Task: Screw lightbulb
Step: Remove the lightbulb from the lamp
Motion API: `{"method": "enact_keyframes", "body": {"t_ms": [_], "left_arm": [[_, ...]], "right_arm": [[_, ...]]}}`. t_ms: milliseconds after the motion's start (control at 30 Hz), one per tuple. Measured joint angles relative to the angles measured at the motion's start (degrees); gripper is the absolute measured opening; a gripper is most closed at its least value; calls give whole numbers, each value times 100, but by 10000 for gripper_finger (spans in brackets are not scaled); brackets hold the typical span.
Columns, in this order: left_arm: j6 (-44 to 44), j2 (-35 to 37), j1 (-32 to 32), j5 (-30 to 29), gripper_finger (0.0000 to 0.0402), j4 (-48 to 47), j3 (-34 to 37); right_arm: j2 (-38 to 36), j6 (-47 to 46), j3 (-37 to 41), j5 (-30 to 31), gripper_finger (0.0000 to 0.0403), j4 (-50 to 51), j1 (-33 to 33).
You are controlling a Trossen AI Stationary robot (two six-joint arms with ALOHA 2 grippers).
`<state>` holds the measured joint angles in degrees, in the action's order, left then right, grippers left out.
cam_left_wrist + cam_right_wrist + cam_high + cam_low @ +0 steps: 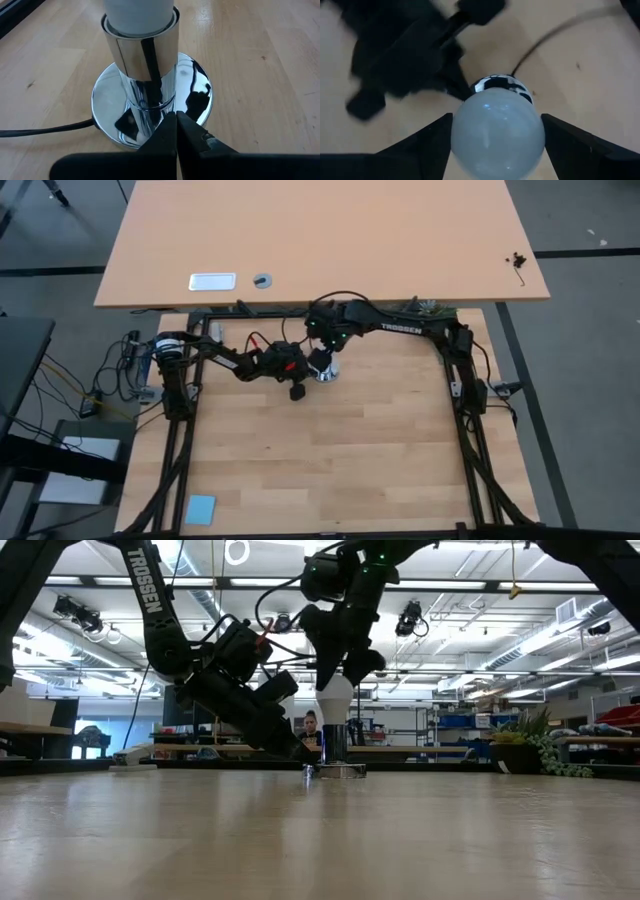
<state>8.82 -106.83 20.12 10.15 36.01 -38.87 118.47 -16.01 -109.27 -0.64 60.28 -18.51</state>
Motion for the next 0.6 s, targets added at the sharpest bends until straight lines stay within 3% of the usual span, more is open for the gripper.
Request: {"method": "enact_keyframes", "body": {"t_ms": [200,300,367,600], "left_arm": [[-2,-2,1,18,1,0,-2],[2,-2,2,20,1,-4,-2],[2,-2,2,20,1,-4,-1],[38,-2,2,34,1,0,0]], "right_arm": [[-6,3151,-22,-163,289,-25,-82],[-8,4035,-22,-265,290,-131,-111],[-8,3981,-22,-260,289,-189,-96],[-82,2327,-73,50,300,-69,74]]}}
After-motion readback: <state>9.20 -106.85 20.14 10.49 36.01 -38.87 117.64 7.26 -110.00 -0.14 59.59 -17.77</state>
